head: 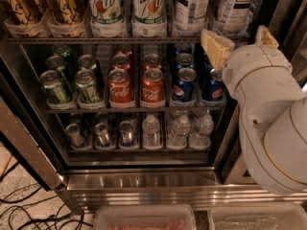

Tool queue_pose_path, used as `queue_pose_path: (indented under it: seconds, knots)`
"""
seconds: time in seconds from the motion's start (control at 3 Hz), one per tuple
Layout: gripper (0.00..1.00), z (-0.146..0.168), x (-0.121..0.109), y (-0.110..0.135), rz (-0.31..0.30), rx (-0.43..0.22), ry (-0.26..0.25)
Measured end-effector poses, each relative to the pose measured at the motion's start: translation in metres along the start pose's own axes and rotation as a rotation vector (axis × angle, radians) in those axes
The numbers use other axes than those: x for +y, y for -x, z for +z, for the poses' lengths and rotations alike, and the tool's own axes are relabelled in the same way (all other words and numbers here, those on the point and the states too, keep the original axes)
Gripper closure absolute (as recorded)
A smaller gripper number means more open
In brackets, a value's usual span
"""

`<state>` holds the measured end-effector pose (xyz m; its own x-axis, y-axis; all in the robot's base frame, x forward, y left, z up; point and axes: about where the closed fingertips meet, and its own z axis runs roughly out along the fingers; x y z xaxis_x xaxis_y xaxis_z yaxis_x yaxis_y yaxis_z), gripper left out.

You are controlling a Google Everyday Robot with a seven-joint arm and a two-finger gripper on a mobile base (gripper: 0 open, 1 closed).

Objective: Pick blue plastic bottle from top shelf of fridge

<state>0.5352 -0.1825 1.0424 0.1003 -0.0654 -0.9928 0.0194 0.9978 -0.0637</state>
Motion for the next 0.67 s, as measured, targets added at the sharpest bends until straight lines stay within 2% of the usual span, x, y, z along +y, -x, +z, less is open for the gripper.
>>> queue_pose_path:
  seconds: [0.33,0.67]
  knots:
    - [0.30,0.0066,0.0005,0.0019,-0.008,-0.011,0.001]
    - [0.30,0.0163,0.0032,0.0030,-0.011,-0.020,0.008]
